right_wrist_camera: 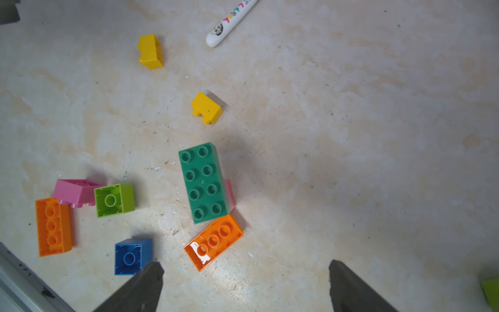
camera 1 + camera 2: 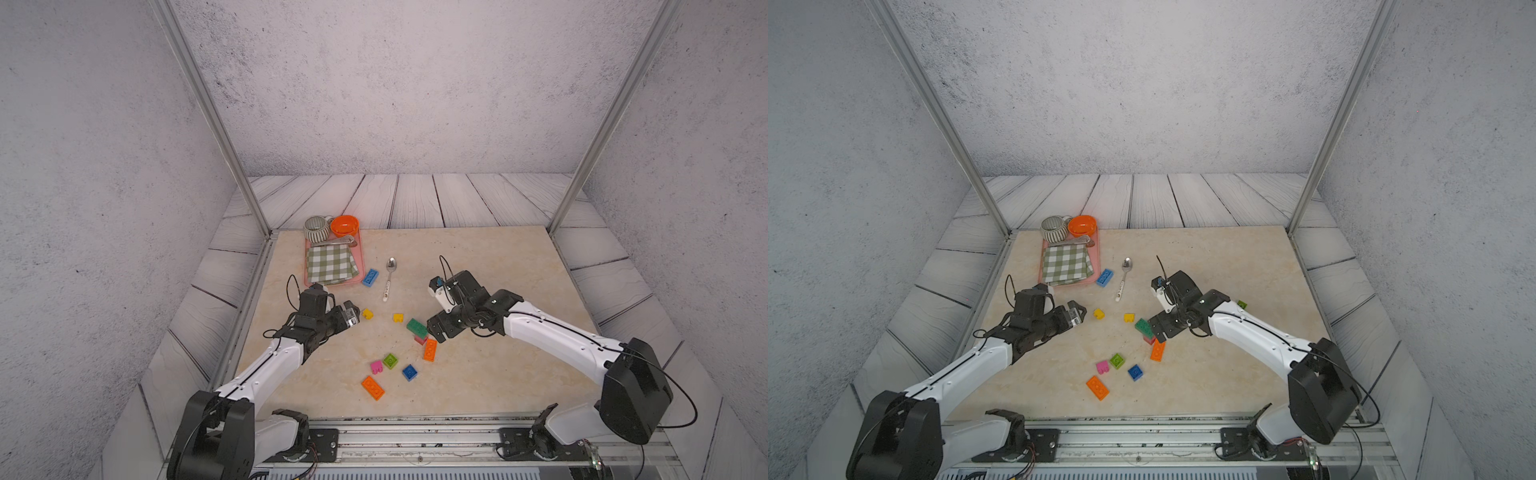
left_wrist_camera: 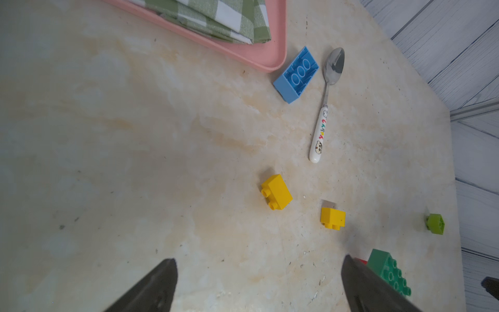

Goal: Assemble the letter p with lego
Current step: Assemble the lego brick with the lego brick, then pick up the lego brick from the center of the board.

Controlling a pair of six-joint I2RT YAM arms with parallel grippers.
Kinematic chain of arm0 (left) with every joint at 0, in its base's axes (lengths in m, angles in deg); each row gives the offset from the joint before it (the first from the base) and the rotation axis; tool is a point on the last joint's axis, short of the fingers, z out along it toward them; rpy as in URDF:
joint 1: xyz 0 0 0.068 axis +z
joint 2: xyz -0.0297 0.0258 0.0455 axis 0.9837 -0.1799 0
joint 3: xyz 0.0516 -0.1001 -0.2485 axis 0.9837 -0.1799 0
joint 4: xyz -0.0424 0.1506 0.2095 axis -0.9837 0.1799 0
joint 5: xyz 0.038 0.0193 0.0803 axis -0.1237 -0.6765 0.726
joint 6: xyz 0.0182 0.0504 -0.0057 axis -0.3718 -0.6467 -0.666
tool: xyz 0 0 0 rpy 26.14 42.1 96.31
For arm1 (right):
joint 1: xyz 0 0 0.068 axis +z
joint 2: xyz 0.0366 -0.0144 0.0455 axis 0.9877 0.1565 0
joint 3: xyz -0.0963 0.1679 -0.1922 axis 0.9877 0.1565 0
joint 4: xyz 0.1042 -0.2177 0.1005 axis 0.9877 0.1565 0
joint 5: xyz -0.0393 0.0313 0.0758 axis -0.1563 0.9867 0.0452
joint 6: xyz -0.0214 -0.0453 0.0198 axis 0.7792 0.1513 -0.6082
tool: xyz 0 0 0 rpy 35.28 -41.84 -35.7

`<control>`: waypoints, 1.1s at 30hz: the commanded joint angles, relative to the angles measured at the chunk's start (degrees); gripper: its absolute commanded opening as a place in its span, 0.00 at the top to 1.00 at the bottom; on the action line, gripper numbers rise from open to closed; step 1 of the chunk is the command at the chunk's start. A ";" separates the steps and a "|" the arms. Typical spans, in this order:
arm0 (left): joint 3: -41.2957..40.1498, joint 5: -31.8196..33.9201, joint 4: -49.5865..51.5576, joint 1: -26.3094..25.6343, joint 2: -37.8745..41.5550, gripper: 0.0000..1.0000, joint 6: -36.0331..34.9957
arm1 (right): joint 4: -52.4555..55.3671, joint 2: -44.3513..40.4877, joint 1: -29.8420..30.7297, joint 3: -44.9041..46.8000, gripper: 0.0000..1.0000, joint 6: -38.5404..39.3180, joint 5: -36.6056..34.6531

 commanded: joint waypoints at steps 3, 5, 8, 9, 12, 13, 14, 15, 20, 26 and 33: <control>5.05 0.90 4.72 -1.09 -5.04 0.03 -1.60 | -3.87 -2.23 -0.49 1.65 0.01 -8.66 -3.51; 6.19 0.86 5.37 -1.42 -6.90 0.05 -1.23 | -4.09 -2.48 -0.70 1.94 0.01 -8.41 -3.46; 8.09 1.16 7.28 -1.93 -9.08 0.07 -1.27 | -5.14 -2.50 -0.71 2.93 0.01 -7.02 -2.04; 8.91 1.21 8.22 -2.13 -9.70 0.07 -1.30 | -5.16 -2.41 -0.70 3.13 0.01 -6.68 -1.68; 9.44 0.86 10.23 -3.27 -9.94 0.10 -1.16 | -5.04 -2.30 -0.76 3.63 0.01 -5.94 0.22; 9.29 1.03 10.99 -4.02 -9.52 0.10 -1.00 | -5.38 -2.53 -0.77 4.18 0.01 -6.03 0.45; 8.85 1.21 11.86 -5.00 -8.90 0.10 -0.91 | -5.62 -2.75 -0.79 4.74 0.01 -6.23 0.46; 8.49 1.62 12.88 -6.27 -8.12 0.11 -0.86 | -5.69 -3.05 -0.82 5.10 0.01 -6.38 0.48; 8.32 2.63 19.24 -12.99 -5.68 0.13 -1.78 | -5.65 -3.63 -1.37 6.24 0.02 -7.50 1.38; 8.64 5.81 26.64 -20.05 -2.91 0.17 2.24 | -5.69 -4.01 -1.92 6.79 0.08 -8.39 2.66; 10.50 11.42 32.24 -28.41 -2.75 0.17 9.39 | -6.73 -4.79 -2.18 7.80 0.13 -8.59 3.60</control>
